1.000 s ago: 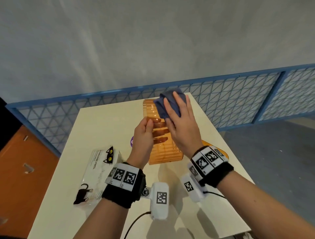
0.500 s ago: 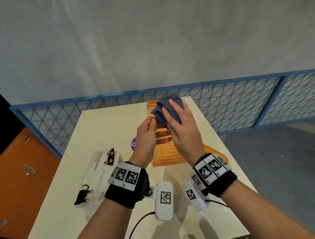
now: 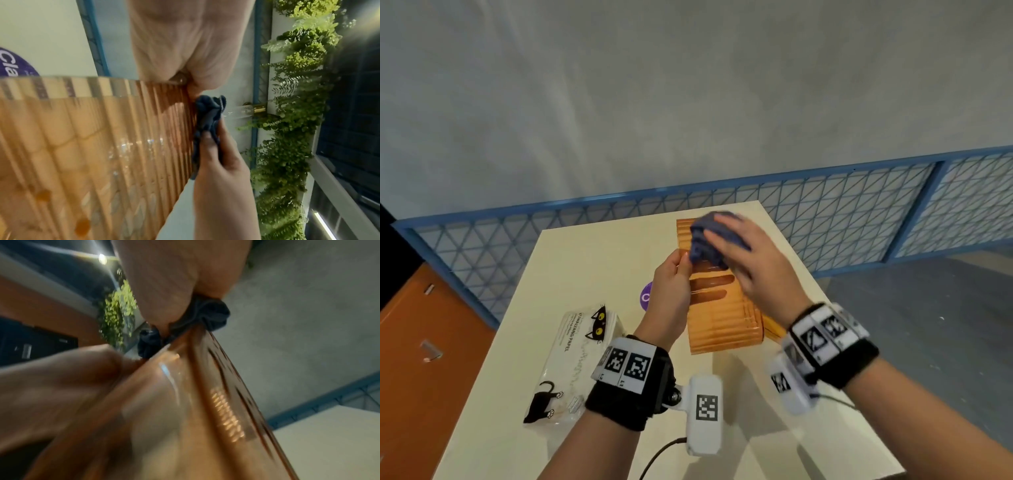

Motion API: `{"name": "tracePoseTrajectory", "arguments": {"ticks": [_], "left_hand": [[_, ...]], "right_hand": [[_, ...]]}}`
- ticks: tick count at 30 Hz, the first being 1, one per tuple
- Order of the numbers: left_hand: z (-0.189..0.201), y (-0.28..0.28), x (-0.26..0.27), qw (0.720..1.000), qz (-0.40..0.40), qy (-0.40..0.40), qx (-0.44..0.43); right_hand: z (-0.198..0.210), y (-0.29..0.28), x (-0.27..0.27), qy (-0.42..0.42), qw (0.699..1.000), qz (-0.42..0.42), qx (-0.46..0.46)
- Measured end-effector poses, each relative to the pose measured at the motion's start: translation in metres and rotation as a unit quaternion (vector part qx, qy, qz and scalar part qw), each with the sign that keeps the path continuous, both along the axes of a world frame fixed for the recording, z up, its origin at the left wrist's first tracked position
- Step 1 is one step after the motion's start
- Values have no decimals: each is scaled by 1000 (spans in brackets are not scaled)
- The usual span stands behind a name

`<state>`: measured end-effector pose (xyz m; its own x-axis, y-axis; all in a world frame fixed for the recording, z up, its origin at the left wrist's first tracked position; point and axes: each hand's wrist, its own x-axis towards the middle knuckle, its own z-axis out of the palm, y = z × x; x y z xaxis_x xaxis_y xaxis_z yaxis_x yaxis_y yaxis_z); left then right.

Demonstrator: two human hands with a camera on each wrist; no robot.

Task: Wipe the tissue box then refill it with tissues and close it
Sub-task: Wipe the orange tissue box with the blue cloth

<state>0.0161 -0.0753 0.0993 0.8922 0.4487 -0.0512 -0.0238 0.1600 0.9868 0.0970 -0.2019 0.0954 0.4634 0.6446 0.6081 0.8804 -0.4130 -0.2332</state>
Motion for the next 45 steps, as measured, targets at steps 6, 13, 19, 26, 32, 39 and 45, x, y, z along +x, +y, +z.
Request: {"name": "tracePoseTrajectory", "arguments": {"ticks": [6,13,19,26,32,39,45], "left_hand": [[10,3,-1,999,10,-43,20],[0,8,-14,994,-80,-43,52],[7,20,-18,980,-184,-66,44],[15,24,-18,979,-146,-101,-105],[12,18,-28,978,-193,-83,-2],[7,25,-34,990,-102,-88,30],[11,19,-39,980,-173,-74,69]], "right_hand": [[-2,4,-13,-25,999,-5,20],[1,-8,-9,-2,999,36,20],[65,-12,21,228,964,102,89],[18,-7,-18,27,992,123,-17],[60,9,14,121,987,99,-37],[38,-2,-30,36,984,167,-57],[60,2,8,189,972,140,12]]}}
